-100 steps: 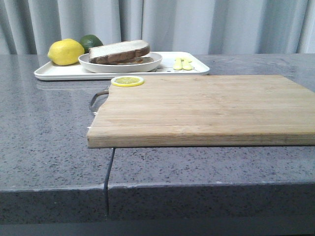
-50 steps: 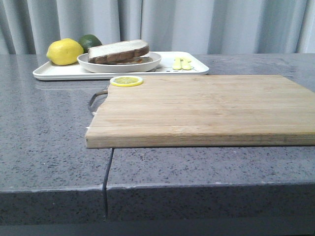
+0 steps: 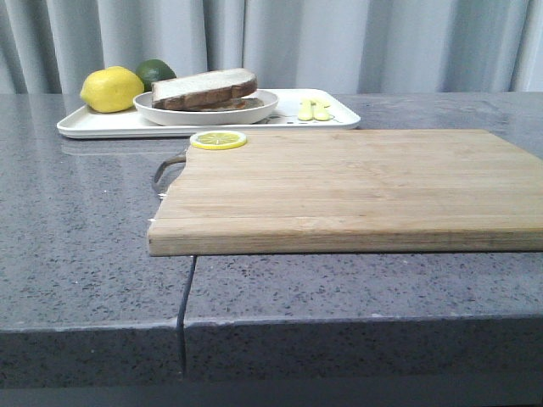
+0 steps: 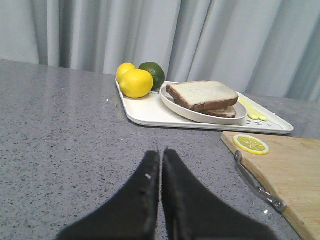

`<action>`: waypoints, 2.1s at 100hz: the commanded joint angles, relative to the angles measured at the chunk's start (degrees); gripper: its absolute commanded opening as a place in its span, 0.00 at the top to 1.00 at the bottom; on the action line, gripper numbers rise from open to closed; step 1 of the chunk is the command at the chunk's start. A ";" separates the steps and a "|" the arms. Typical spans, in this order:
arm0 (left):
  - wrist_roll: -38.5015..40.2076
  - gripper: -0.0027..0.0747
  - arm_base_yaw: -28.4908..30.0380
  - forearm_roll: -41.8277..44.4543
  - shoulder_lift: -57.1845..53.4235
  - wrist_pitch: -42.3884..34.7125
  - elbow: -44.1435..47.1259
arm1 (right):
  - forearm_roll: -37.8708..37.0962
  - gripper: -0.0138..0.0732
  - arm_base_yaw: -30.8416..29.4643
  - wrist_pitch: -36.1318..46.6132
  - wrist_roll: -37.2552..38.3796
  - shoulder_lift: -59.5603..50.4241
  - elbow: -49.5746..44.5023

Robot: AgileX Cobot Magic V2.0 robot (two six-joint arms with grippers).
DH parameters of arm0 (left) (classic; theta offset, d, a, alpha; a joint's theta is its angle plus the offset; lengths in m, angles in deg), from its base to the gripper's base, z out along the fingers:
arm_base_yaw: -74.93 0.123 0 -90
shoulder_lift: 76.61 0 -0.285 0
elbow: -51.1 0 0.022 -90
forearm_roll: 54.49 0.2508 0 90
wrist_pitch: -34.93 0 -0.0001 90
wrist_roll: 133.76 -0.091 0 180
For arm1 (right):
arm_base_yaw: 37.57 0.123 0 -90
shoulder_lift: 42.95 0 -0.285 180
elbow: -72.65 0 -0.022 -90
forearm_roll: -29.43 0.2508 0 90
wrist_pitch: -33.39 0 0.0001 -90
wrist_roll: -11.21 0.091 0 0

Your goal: Place bread and move sandwich to tray

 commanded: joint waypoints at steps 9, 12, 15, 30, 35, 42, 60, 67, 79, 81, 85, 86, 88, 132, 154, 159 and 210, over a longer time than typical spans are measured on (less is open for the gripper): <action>-0.06 0.99 -0.25 -1.50 0.69 -2.99 -1.51 | -0.57 0.98 -0.35 4.32 0.04 0.39 1.37; -0.06 0.99 -0.25 -1.50 0.69 -2.99 -1.51 | -0.57 0.98 -0.35 4.32 0.04 0.39 1.37; -0.06 0.99 -0.25 -1.50 0.69 -2.99 -1.51 | -0.57 0.98 -0.35 4.32 0.04 0.39 1.37; -0.06 0.99 -0.25 -1.50 0.69 -2.99 -1.51 | -0.57 0.98 -0.35 4.32 0.04 0.39 1.37; -0.06 0.99 -0.25 -1.50 0.69 -2.99 -1.51 | -0.57 0.98 -0.35 4.32 0.04 0.39 1.37; -0.06 0.99 -0.25 -1.50 0.69 -2.99 -1.51 | -0.57 0.98 -0.35 4.32 0.04 0.39 1.37; -0.06 0.99 -0.25 -0.10 0.69 -3.63 -0.50 | -0.57 0.98 -0.35 4.32 0.04 0.39 1.37; -0.06 0.99 -0.25 6.34 0.69 -3.74 0.32 | -0.57 0.98 -0.35 4.32 0.04 0.39 1.37; 3.23 0.99 -0.25 18.52 0.69 -3.49 1.50 | -0.57 0.98 -0.35 4.32 0.04 0.39 1.37; 5.15 0.99 -0.25 21.67 0.69 -3.49 1.72 | -0.57 0.98 -0.35 4.32 0.04 0.39 1.37; 11.12 0.99 -0.25 28.08 0.69 -3.64 2.13 | -0.57 0.98 -0.35 4.32 0.04 0.39 1.37; 12.27 0.99 -0.25 29.15 0.69 -3.64 2.13 | -0.57 0.98 -0.35 4.32 0.04 0.39 1.37; 15.73 0.99 -0.25 32.42 0.69 -3.64 2.46 | -0.57 0.98 -0.35 4.32 0.04 0.39 1.37; 30.77 0.99 4.49 46.53 -5.62 -1.74 8.20 | -0.57 0.98 -0.35 4.32 0.04 0.39 1.37; 30.77 0.99 5.58 46.16 -9.89 0.19 8.20 | -0.57 0.98 -0.35 4.32 0.04 0.39 1.37; 30.77 0.99 5.58 46.16 -9.89 0.19 8.20 | -0.57 0.98 -0.35 4.39 0.04 0.39 1.37; 30.77 0.99 5.47 46.16 -9.89 0.20 8.20 | -0.57 0.98 -0.35 4.33 0.04 0.39 1.37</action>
